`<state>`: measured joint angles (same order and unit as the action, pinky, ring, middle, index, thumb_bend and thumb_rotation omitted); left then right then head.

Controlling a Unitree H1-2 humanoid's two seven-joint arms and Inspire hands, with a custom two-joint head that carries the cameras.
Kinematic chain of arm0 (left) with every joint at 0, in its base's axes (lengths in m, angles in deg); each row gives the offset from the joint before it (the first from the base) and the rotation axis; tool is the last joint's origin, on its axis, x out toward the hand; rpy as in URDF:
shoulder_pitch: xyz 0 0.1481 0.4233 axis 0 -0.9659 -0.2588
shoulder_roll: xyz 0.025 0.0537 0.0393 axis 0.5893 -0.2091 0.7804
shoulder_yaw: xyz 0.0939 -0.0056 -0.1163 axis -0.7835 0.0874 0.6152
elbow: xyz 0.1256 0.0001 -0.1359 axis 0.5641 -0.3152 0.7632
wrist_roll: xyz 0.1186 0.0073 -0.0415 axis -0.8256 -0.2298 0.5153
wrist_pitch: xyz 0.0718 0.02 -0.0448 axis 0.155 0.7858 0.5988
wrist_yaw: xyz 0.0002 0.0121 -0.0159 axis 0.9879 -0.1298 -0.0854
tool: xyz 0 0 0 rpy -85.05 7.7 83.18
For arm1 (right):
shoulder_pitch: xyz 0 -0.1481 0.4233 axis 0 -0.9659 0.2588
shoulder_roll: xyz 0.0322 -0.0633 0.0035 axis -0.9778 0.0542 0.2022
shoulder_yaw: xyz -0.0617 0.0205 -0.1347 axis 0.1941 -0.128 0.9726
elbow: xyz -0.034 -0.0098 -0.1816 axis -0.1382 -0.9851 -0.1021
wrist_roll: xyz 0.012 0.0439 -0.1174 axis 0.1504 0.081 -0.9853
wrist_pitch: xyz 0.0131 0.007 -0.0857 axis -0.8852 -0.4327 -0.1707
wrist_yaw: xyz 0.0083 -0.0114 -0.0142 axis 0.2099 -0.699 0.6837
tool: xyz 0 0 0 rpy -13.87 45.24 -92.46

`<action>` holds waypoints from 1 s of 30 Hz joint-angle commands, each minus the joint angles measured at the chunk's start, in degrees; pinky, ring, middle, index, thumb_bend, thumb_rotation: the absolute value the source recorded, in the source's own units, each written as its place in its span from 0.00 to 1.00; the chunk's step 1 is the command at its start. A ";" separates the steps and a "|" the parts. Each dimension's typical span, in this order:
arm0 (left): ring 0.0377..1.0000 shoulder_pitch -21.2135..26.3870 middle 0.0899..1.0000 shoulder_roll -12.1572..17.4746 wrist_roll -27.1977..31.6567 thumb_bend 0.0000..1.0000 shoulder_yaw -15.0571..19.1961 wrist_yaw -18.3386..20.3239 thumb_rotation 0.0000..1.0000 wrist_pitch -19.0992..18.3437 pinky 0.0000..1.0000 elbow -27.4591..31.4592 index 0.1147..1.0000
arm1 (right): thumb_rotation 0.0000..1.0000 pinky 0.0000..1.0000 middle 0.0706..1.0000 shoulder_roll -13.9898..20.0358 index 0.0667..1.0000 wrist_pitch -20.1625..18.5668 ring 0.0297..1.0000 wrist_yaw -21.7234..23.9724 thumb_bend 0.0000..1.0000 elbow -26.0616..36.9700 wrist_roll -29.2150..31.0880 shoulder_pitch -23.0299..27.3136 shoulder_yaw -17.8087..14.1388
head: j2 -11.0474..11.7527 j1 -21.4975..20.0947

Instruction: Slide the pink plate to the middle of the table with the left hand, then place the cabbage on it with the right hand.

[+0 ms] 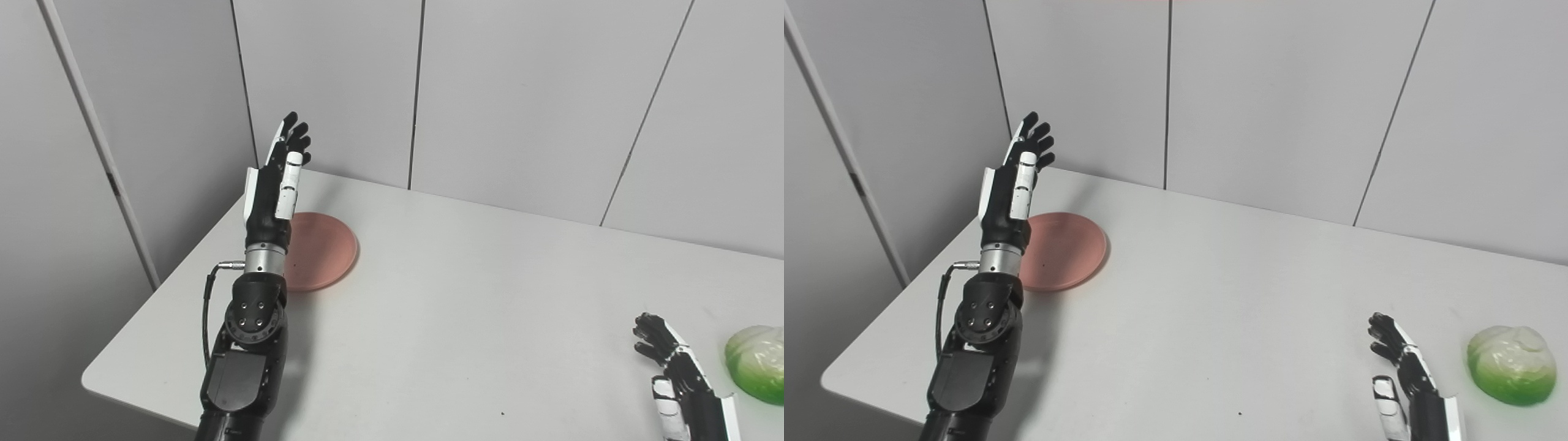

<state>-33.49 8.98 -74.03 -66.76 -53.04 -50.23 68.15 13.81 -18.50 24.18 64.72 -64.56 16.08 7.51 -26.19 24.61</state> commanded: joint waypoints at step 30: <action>0.93 2.00 0.94 8.61 3.80 0.38 7.66 -2.95 1.00 -1.90 0.90 -3.81 0.94 | 1.00 0.78 0.80 2.61 0.80 -3.15 0.81 0.75 0.31 -3.67 -0.38 -0.04 -2.28 | -2.27 1.50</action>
<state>-33.38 15.24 -71.11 -59.60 -55.56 -53.70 63.79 14.03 -19.00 24.84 65.68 -64.33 15.53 7.05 -28.30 26.10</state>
